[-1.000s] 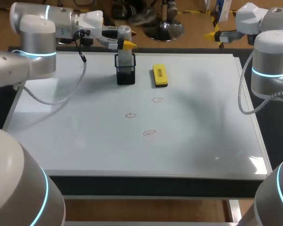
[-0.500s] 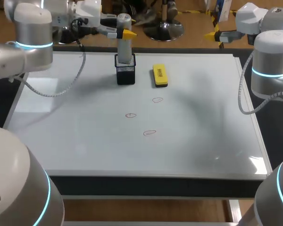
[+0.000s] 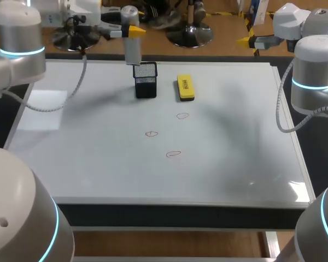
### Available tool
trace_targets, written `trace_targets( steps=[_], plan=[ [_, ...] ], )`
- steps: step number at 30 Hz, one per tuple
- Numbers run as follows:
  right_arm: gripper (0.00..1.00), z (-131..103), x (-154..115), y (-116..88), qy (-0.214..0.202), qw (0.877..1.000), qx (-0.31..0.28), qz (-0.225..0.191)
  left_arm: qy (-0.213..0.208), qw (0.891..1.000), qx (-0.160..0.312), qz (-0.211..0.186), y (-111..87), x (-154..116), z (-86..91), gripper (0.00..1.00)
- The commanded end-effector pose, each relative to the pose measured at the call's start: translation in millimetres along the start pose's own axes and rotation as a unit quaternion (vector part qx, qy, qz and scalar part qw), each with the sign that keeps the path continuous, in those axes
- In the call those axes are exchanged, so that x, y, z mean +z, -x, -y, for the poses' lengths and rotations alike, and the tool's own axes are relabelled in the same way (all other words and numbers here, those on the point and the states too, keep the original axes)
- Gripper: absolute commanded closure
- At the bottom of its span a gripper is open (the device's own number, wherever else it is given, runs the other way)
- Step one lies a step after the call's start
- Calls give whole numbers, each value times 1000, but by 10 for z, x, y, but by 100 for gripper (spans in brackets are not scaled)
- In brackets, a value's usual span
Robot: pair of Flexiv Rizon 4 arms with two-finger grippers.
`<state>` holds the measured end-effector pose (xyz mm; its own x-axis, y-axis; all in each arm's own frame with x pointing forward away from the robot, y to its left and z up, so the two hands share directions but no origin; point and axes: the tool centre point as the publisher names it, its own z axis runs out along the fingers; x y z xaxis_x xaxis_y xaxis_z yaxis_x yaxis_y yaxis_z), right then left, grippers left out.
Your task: Pick up the inspection probe, press it on each red-marked spot on the whiteboard one by one, put down the probe, pick up the eraser, and wipe off all the red marks.
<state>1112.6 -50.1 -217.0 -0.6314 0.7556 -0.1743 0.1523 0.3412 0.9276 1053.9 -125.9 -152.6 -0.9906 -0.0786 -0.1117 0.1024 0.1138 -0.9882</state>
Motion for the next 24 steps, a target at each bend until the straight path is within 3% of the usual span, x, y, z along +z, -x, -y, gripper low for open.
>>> trace_targets(
  steps=[1, 24],
  plan=[
    [0, 3, 2, 4, 0, 1000, 0, 0, 10, 999, 0, 44, -181, -235, 69, 100],
    [0, 3, 2, 4, 0, 1000, 0, 0, 34, 987, -28, 153, -479, -1114, -211, 100]
  ],
)
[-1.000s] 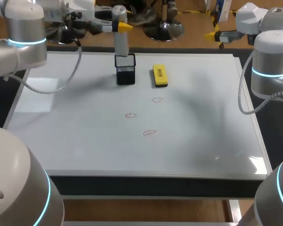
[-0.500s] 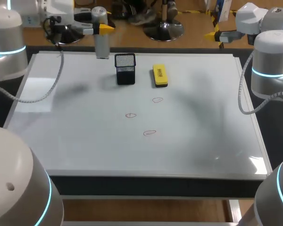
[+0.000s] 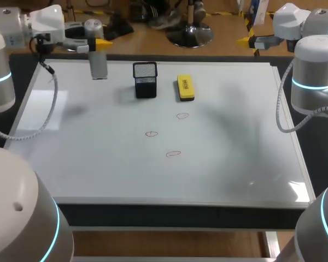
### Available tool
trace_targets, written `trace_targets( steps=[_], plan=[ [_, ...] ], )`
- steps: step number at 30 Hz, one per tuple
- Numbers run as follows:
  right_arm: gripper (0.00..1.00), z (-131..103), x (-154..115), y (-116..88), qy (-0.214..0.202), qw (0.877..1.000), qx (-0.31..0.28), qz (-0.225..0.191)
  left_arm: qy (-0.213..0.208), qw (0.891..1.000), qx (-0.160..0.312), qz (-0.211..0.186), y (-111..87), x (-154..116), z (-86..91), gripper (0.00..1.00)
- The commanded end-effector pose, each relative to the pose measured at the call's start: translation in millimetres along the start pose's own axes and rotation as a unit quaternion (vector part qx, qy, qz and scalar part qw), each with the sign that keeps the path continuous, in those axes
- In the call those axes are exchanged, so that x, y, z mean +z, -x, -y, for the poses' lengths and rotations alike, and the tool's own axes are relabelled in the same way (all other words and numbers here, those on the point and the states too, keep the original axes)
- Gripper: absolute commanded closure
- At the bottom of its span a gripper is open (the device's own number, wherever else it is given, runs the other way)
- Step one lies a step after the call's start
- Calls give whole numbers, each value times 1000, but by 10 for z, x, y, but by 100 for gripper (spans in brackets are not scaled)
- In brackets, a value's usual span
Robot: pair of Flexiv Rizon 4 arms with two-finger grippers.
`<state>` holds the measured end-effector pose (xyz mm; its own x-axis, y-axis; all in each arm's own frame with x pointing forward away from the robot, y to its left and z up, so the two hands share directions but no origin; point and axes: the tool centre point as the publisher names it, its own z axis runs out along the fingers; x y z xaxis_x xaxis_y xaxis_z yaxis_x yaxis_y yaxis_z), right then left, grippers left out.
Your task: Pick up the inspection probe, press it on each red-marked spot on the whiteboard one by one, put down the probe, pick up the eraser, and wipe off all the red marks.
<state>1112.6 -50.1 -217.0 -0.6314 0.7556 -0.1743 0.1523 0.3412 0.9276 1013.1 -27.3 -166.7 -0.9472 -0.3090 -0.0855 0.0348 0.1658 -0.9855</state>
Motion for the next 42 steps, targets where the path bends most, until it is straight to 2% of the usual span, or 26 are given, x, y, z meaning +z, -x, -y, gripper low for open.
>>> trace_targets(
  steps=[1, 15, 23, 30, 35, 42],
  plan=[
    [0, 3, 2, 4, 0, 1000, 0, 0, 1, 999, -3, 44, -111, -172, -37, 100],
    [0, 3, 2, 4, 0, 1000, 0, 0, 4, 997, 0, 82, -71, -501, -333, 100],
    [0, 3, 2, 4, 0, 1000, 0, 0, 9, 995, 1, 98, -3, -605, -470, 100],
    [0, 3, 2, 4, 0, 1000, 0, 0, 6, 994, -8, 111, 61, -661, -658, 100],
    [0, 3, 2, 4, 0, 1000, 0, 0, 5, 994, -14, 112, 92, -692, -723, 100],
    [0, 3, 2, 4, 0, 1000, 0, 0, 5, 994, -14, 112, 92, -692, -723, 100]
  ],
)
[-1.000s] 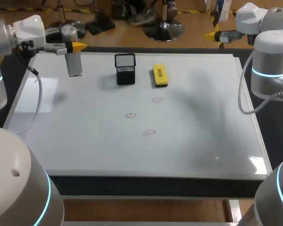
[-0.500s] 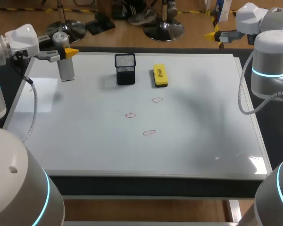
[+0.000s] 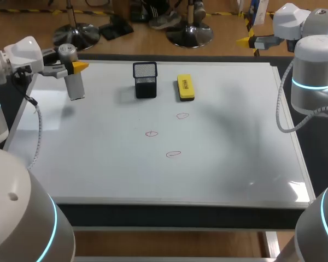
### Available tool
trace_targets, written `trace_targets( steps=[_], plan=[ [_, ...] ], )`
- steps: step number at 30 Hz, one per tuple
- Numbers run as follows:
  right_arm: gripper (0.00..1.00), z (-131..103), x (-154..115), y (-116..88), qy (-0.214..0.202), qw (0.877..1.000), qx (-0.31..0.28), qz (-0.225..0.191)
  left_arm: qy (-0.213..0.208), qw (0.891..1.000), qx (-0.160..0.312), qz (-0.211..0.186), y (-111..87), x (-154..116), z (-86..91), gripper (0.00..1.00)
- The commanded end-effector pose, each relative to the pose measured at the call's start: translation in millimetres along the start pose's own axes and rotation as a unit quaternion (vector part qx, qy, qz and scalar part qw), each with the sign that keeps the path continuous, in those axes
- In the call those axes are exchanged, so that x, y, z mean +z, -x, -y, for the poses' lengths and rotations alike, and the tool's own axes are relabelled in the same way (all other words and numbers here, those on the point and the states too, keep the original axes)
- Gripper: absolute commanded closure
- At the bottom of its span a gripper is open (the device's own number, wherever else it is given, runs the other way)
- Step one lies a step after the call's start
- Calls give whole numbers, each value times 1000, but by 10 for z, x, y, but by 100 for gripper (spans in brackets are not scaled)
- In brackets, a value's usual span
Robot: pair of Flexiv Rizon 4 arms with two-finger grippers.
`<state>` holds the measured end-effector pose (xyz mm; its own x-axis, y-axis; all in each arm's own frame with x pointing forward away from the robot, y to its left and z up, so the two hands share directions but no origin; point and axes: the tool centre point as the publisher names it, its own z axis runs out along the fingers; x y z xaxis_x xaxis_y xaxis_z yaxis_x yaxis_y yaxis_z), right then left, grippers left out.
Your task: Pick up the inspection probe, press it on each red-marked spot on the whiteboard one by one, put down the probe, pick up the eraser, and wipe off all the red marks.
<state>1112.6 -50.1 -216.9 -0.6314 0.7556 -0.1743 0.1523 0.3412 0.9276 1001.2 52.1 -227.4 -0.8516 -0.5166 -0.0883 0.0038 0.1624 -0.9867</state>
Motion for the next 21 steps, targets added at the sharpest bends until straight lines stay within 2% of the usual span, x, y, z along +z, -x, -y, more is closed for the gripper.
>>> trace_targets(
  steps=[1, 19, 21],
  plan=[
    [0, 3, 2, 5, 0, 1000, 0, 0, 0, 1000, 0, -1, 10, 4, 3, 100],
    [0, 3, 2, 5, 0, 1000, 0, 0, 0, 1000, 0, -1, 10, 4, 3, 100],
    [0, -15, 50, -37, -16, 1000, -15, -16, 0, 1000, 0, -1, 10, 4, 3, 100]
  ],
)
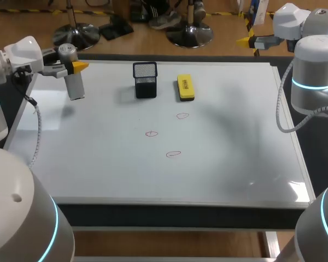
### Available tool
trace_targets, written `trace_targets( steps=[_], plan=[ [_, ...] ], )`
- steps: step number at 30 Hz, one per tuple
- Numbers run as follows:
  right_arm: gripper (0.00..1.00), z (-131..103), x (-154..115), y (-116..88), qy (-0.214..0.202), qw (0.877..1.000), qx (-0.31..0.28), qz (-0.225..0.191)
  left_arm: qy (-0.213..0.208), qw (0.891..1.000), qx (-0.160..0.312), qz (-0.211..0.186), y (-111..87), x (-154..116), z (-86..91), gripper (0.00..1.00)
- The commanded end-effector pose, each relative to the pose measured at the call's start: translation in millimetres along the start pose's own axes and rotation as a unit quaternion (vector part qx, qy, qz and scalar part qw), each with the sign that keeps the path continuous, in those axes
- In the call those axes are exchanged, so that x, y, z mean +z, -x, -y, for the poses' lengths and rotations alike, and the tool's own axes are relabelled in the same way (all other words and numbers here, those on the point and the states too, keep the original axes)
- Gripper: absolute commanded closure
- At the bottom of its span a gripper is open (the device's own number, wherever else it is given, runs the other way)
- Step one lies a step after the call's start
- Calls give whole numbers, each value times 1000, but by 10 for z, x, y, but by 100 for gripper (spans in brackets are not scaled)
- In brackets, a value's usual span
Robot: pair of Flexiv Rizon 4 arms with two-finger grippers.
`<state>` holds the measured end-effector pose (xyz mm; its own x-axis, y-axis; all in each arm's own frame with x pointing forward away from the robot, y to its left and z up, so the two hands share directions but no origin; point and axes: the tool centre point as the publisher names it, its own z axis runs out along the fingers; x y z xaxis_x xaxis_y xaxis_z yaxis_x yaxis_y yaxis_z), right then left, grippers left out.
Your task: Pick up the inspection probe, press it on each red-marked spot on the whiteboard one by one, put down the probe, pick up the eraser, and wipe off all the red marks.
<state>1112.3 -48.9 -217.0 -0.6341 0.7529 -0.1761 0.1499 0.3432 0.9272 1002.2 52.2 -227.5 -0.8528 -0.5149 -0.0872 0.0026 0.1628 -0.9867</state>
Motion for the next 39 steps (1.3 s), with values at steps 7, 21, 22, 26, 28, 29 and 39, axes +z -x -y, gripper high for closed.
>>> trace_targets(
  steps=[7, 21, 22, 26, 28, 29, 39],
  plan=[
    [0, -27, 214, -284, -115, 981, -108, -117, -1, 1000, 1, 0, 1, -1, 3, 100],
    [0, 150, 432, -720, -320, 820, -347, -324, -1, 1000, 1, 0, 1, -1, 3, 100],
    [0, 155, 444, -737, -326, 808, -358, -334, -1, 1000, 1, 0, 1, -1, 3, 100],
    [0, 200, 508, -803, -360, 751, -407, -374, -1, 1000, 1, 0, 1, -1, 3, 100],
    [0, 220, 550, -836, -373, 721, -434, -390, -1, 1000, 1, 0, 1, -1, 3, 100],
    [0, 234, 569, -857, -379, 705, -447, -400, -1, 1000, 1, 0, 1, -1, 3, 100],
    [0, 334, 672, -971, -420, 560, -547, -460, -1, 1000, 1, 0, 1, -1, 3, 100]
  ],
)
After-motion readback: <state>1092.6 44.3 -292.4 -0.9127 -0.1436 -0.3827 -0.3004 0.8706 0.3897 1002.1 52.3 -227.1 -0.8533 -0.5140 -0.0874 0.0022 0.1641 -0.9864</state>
